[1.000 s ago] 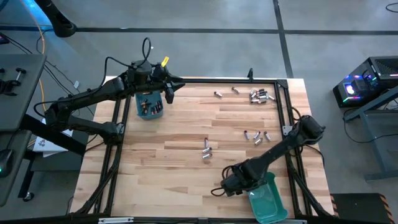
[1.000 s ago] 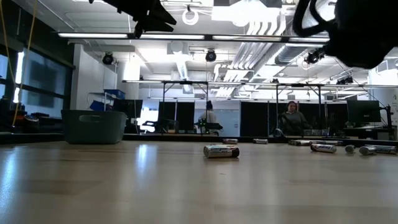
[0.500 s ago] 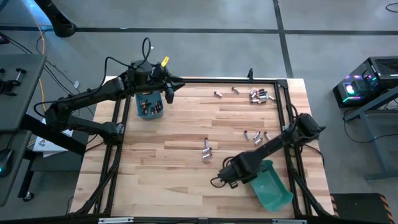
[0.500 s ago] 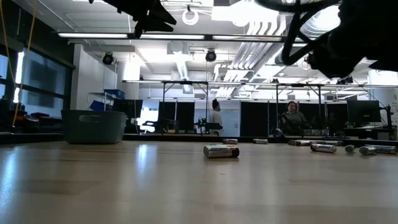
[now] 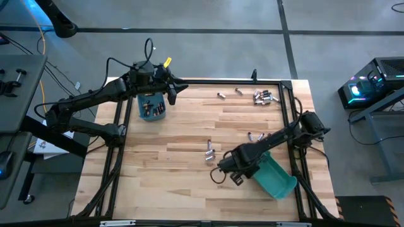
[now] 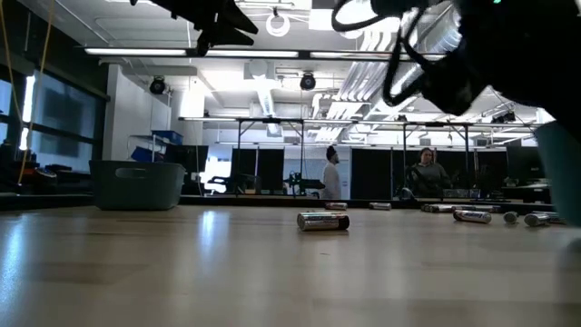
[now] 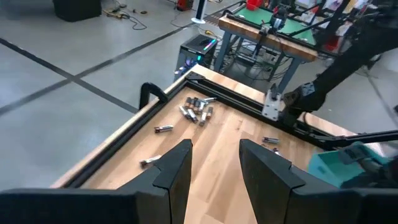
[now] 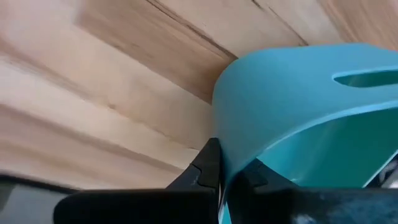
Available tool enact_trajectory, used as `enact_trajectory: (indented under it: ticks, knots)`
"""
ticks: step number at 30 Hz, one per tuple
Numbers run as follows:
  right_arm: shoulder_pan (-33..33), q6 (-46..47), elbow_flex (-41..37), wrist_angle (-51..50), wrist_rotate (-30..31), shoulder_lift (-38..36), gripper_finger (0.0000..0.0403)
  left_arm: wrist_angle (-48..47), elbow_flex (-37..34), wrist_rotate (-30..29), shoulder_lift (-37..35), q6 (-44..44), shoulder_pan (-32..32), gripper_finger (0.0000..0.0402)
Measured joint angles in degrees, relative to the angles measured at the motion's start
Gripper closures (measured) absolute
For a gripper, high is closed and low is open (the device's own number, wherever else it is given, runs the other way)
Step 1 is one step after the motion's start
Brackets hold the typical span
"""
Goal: Sort batteries
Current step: Adjust the green bin
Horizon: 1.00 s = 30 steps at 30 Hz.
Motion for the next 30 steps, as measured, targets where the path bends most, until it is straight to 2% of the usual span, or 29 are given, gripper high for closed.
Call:
enact_trajectory:
  ticks: [7,15,21,30]
  knots:
    - [-6.43,-0.96,0.0,0.64,1.26,-4.13,0.0402,-0.03,0.0,4.0,-0.02,-2.42,-0.02,0.0273]
    - [-14.04,11.68,0.0,8.53,2.75,-6.38,0.0403,-0.03,0.02,5.45,-0.01,-2.44,0.0,0.0273]
    - [-12.33,16.04,-0.57,6.91,2.18,-6.31,0.0403,-0.07,0.02,5.49,0.0,-2.42,0.0,0.0273]
    - [-9.5,29.52,-16.08,21.12,-0.24,-13.51,0.0403,-0.04,0.02,5.49,-0.02,-0.48,0.07,0.0273]
